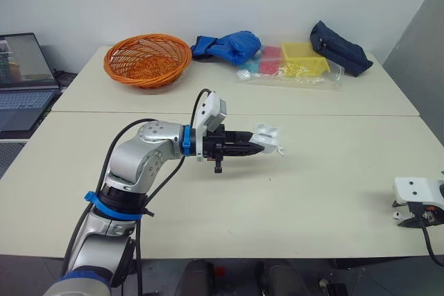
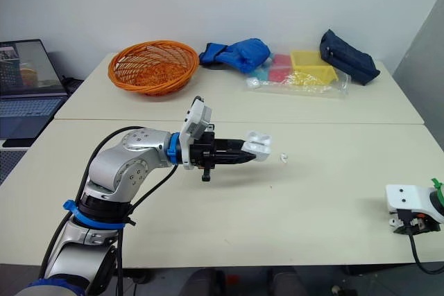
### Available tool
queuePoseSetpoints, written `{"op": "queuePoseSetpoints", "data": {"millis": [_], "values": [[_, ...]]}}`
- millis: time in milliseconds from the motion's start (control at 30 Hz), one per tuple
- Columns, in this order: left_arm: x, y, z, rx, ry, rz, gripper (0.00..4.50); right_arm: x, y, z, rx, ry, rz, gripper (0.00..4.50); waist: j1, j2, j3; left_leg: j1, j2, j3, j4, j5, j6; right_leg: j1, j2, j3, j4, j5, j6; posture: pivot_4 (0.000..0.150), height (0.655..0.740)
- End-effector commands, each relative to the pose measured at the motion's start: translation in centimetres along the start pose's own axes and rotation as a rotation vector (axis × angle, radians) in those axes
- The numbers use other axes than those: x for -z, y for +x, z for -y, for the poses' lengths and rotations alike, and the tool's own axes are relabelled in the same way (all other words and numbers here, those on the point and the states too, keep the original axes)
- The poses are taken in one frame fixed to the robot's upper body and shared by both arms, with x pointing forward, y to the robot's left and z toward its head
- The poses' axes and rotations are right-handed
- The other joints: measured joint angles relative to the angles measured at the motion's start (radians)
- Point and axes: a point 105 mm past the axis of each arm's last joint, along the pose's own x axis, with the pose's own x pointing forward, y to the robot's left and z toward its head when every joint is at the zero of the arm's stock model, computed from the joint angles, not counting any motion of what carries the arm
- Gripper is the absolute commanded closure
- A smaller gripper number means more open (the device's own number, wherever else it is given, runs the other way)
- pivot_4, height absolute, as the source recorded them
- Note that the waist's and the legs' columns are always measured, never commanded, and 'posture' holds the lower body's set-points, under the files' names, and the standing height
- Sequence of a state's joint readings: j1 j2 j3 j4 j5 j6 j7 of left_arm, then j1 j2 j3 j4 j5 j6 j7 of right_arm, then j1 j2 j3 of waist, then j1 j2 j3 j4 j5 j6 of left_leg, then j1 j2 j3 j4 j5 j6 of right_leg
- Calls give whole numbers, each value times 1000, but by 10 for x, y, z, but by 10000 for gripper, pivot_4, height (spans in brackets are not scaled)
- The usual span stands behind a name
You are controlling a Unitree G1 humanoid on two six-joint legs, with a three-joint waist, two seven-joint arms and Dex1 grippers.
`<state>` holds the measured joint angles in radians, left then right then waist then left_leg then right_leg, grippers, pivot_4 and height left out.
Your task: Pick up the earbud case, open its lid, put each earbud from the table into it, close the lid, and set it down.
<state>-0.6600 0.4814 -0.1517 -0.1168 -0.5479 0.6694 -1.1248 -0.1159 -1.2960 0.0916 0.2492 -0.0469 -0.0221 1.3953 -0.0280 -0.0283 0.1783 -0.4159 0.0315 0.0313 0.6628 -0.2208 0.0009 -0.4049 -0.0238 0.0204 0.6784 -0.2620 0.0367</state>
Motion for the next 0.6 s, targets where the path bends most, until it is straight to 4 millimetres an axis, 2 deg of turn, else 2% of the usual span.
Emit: {"op": "queuePoseSetpoints", "data": {"millis": [33, 400, 500, 600], "values": [[-10, 0, 5, 22, 48, 12, 37387, -8, -2, 0, 6, 1, 38, 21162, 0, 0, 0, 0, 0, 0, 0, 0, 0, 0, 0, 0, 0, 0, 0, 1500, 7400], [-10, 0, 4, 21, 48, 10, 37387, -6, -1, 1, 10, -8, 20, 21162, 0, 0, 0, 0, 0, 0, 0, 0, 0, 0, 0, 0, 0, 0, 0, 1500, 7400], [-10, 0, 4, 20, 48, 9, 37387, -3, -1, 2, 17, -7, 7, 27165, 0, 0, 0, 0, 0, 0, 0, 0, 0, 0, 0, 0, 0, 0, 0, 1500, 7400], [-11, 0, 4, 19, 50, 10, 37387, -1, 0, 2, 17, -18, 1, 37869, 0, 0, 0, 0, 0, 0, 0, 0, 0, 0, 0, 0, 0, 0, 0, 1500, 7400]]}}
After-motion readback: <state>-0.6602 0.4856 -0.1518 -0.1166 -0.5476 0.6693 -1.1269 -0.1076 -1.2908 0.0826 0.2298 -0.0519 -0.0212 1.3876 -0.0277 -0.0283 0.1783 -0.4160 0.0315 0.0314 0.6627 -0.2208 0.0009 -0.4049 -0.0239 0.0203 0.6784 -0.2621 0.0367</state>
